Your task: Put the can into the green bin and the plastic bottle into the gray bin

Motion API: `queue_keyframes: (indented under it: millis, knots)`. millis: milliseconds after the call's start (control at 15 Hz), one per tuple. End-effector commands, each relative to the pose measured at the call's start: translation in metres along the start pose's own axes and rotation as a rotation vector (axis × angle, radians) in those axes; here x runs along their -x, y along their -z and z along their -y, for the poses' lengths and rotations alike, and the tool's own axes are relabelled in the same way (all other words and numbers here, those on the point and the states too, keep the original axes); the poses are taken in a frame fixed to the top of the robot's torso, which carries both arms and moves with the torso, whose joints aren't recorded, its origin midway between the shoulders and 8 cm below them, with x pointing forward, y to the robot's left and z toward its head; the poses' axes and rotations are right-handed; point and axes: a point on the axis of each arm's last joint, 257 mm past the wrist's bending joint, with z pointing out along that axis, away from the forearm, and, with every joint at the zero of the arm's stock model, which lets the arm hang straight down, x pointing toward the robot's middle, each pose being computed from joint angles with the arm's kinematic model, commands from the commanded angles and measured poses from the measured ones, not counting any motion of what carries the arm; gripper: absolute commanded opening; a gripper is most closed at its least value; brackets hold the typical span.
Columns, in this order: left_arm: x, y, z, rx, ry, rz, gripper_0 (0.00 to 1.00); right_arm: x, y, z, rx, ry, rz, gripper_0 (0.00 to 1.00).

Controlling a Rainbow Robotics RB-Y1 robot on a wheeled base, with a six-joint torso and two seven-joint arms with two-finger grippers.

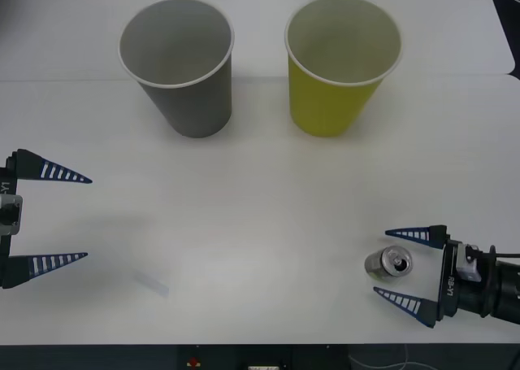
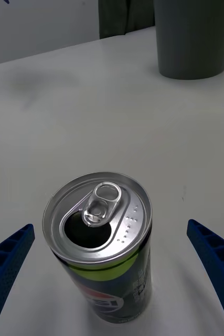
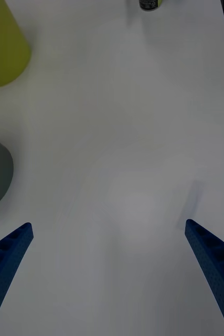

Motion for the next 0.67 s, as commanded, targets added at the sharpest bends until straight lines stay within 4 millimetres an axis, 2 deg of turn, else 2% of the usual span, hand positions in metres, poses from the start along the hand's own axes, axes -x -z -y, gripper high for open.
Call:
queue_keyframes:
  millis: [67,133,667]
  knots:
    - [0.0000,0.0000,0.0000,0.000,0.000,0.000,1.00,-0.0012,0.0001,-0.0008,-0.003,0.004,-0.002,0.07]
    - [0.0000,0.0000,0.0000,0.000,0.000,0.000,1.00,-0.0014,0.0001,-0.0004,-0.004,0.009,-0.002,0.00]
    - [0.0000,0.0000,0.0000,0.000,0.000,0.000,1.00,0.0018,-0.0006,-0.0044,0.014,0.014,0.008,0.00]
